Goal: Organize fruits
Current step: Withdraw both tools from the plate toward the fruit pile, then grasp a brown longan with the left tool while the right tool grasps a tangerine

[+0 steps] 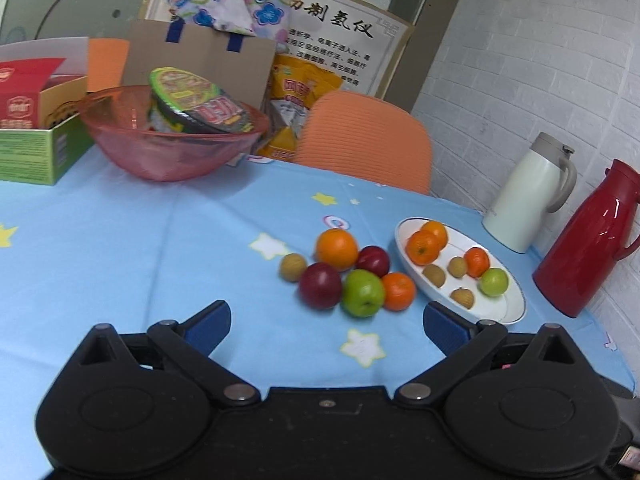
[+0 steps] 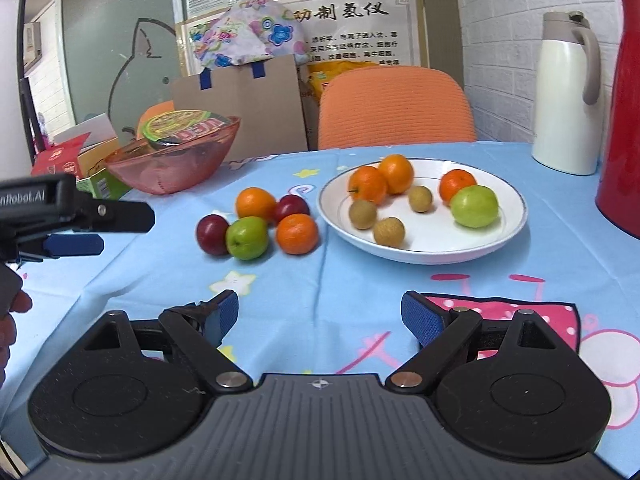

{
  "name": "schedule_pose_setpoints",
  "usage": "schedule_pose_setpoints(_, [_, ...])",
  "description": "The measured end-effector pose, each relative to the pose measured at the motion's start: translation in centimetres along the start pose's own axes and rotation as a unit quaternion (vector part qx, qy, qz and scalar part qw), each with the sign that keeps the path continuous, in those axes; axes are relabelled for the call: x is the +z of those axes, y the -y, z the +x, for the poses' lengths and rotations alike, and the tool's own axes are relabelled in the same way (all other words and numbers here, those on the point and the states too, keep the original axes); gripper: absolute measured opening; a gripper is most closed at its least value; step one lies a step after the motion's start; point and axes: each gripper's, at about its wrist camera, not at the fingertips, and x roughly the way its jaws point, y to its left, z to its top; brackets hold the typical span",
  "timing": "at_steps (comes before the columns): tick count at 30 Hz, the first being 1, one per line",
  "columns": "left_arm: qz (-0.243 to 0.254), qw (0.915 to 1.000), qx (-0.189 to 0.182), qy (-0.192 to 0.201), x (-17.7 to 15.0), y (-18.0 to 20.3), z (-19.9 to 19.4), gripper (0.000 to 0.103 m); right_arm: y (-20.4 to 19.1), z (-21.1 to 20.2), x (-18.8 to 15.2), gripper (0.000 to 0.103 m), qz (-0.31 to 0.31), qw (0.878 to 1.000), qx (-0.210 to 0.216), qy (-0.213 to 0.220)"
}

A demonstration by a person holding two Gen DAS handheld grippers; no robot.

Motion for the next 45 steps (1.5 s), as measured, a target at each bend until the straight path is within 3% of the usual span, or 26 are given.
schedule_pose_setpoints(8, [-0.020, 0.9994, -0.018, -0.020, -1.4, -1.9, -0.4, 0.103, -2.1, 0.7, 0.0, 0.103, -0.019, 1.000, 0.009, -0.013])
schedule_pose_setpoints(20, [-0.051, 0.9979, -0.034, -0.020, -2.0, -4.2, -0.9, 0.103, -4.3, 2.8, 0.4, 0.102, -0.033, 0.999, 0.012, -0.029])
schedule_pose_setpoints(24, [-0.058, 0.9974, -0.036, -0.024, -2.0, -5.0, -0.7, 0.103, -4.9, 3.5, 0.6, 0.090, -0.035, 0.999, 0.013, -0.031])
schedule_pose_setpoints(30, [-0.067, 0.9967, -0.038, -0.028, -1.9, -5.9, -0.4, 0.103, -4.0, 4.6, 1.7, 0.073, 0.001, 1.000, -0.017, -0.020])
schedule_pose_setpoints(42, [-0.051, 0.9972, -0.042, -0.035, -1.4, -6.1, -0.1, 0.103, -3.1, 6.8, 2.7, 0.065, 0.033, 0.998, -0.059, -0.020])
schedule_pose_setpoints(45, [-0.043, 0.9970, -0.051, -0.039, -0.2, -6.2, 0.2, 0.098, -2.9, 7.2, 2.7, 0.062, 0.045, 0.997, -0.062, -0.023])
